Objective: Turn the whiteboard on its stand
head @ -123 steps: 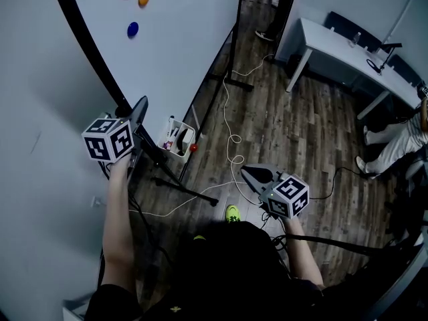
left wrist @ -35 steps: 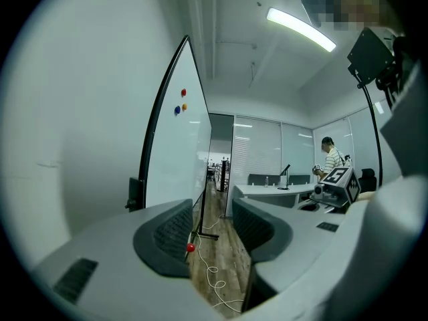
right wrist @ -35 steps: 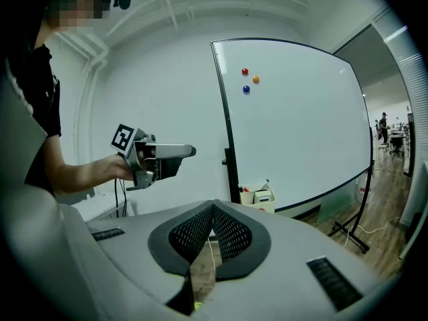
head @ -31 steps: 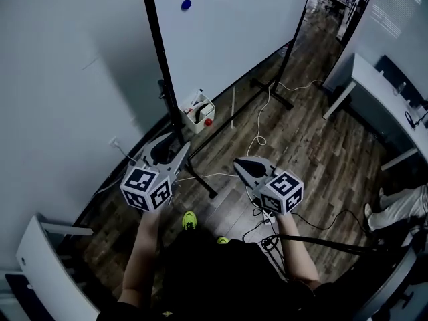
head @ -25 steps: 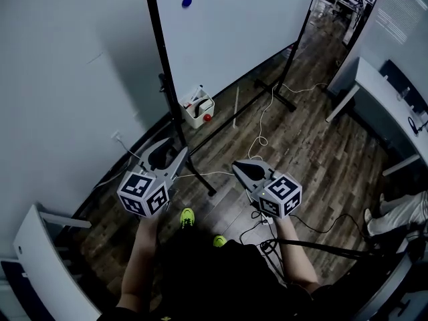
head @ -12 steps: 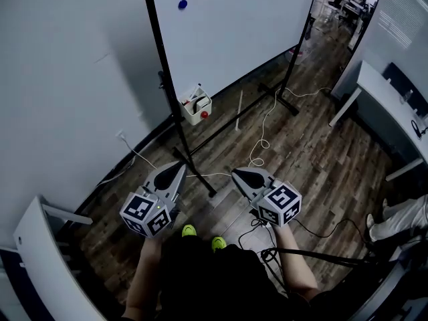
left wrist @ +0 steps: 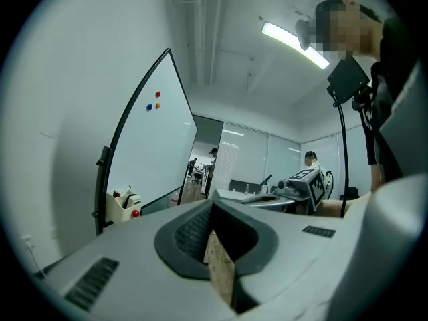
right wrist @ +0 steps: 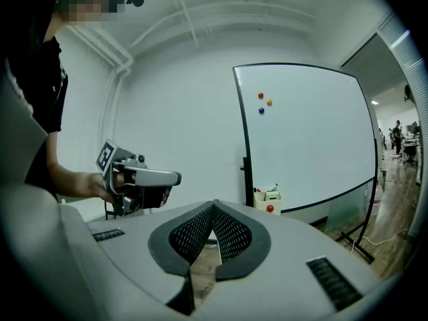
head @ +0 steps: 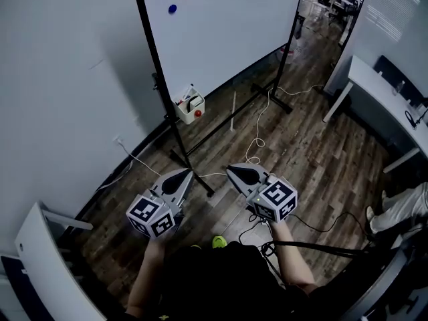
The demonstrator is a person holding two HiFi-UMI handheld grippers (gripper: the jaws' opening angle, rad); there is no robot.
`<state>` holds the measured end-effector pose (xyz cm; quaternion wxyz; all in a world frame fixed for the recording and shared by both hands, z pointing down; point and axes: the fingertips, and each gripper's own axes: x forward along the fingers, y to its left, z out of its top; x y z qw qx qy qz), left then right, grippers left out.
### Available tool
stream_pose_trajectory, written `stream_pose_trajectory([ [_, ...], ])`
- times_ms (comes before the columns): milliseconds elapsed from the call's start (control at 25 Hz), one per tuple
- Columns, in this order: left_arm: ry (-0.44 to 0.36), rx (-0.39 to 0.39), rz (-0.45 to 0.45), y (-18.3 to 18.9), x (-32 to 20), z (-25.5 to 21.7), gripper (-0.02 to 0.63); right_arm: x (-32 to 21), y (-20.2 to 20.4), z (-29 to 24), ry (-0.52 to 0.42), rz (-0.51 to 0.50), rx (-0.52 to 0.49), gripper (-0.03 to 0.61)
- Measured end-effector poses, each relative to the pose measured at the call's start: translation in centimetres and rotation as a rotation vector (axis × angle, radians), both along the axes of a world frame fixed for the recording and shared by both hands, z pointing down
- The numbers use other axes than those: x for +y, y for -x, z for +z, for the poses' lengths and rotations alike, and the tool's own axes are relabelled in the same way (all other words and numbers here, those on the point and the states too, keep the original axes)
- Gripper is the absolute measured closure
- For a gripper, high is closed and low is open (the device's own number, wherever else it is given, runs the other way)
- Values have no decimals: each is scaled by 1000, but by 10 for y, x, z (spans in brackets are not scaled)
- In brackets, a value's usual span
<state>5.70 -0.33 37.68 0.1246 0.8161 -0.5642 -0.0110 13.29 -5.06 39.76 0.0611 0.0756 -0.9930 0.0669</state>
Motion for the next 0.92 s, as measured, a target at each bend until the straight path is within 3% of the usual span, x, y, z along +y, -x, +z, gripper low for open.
stream_pose_trajectory([
  [920, 13, 38, 58, 0, 4, 7, 618, 22, 15, -6, -20, -20, 19, 583],
])
